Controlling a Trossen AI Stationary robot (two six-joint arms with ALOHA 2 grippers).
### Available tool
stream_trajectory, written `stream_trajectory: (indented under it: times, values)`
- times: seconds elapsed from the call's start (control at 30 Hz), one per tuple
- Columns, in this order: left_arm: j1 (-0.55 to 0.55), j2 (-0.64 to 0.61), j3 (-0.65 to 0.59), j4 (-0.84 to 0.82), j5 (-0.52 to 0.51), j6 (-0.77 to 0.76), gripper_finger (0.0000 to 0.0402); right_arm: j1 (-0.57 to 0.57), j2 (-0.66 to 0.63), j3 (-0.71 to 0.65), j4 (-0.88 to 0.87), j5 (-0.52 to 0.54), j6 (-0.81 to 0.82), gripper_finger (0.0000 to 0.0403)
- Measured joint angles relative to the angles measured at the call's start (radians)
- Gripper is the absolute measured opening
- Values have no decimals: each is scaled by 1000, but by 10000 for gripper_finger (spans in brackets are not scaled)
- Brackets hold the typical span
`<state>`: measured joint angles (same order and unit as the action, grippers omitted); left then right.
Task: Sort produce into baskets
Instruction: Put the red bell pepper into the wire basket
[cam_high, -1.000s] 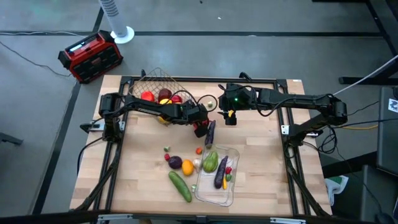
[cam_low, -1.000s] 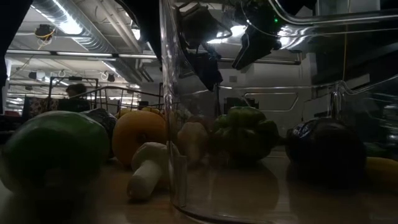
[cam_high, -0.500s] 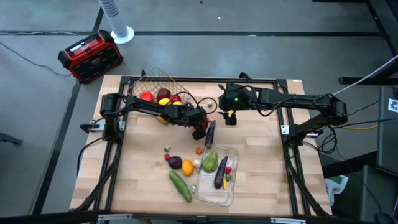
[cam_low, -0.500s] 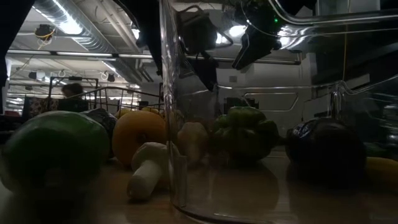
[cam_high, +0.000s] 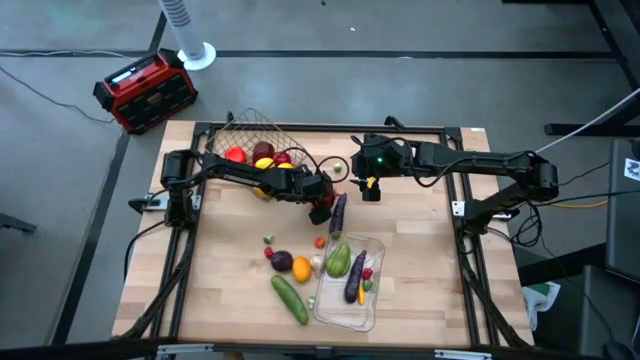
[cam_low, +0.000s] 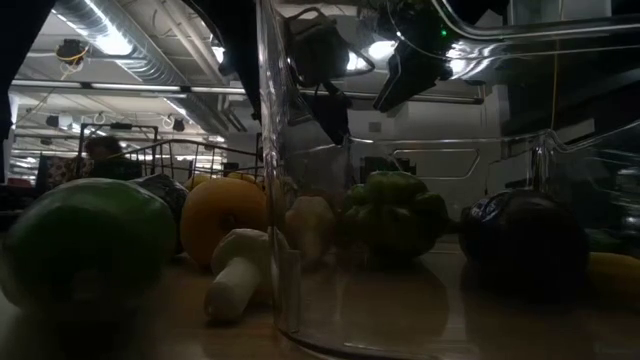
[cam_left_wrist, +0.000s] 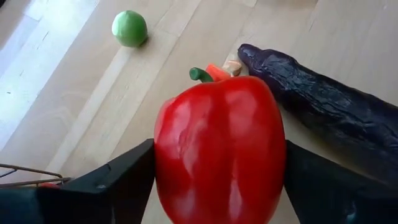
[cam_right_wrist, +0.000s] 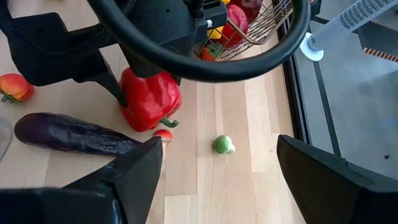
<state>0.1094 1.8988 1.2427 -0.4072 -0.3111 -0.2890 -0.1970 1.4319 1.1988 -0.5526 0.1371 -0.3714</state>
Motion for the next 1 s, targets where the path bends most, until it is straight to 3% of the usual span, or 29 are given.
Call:
stream_trajectory:
  times: [0.2,0.5,0.67,1.0]
  values:
    - [0,-41,0,-6,0,-1,305,0,0,0,-5,0,0,312]
    - [1,-227,0,-46,1,0,309,0,0,0,-14,0,0,312]
    - [15,-340,0,-129,-4,0,310,0,0,0,-26,0,0,312]
    - [77,-525,0,-395,-108,1,310,0,0,0,-26,-43,0,312]
